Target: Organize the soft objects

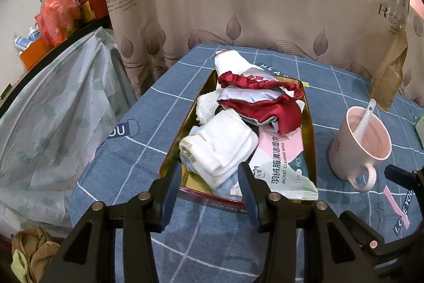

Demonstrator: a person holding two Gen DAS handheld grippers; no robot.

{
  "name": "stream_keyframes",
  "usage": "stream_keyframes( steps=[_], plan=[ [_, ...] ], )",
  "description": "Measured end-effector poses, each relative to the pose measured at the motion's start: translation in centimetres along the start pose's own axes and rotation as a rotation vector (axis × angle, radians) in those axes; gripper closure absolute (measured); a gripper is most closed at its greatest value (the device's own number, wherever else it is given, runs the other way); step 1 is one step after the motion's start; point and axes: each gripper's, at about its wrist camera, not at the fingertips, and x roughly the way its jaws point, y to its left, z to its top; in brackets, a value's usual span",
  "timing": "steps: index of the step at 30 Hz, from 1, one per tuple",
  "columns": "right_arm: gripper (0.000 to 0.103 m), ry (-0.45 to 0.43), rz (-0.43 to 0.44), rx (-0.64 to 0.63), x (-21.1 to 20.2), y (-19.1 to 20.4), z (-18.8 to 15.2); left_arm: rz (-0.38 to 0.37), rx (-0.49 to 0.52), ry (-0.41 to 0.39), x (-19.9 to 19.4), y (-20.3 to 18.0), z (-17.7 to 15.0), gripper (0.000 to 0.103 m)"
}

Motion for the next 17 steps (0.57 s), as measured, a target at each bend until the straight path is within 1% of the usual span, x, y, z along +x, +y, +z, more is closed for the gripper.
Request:
stream_keyframes(
  steps=[17],
  plan=[
    [0.007, 0.000, -0.001, -0.002, -0.02, 0.03, 0.05, 0.000, -0.011, -0.008, -0.11, 0.25, -0.10, 0.058]
  ],
)
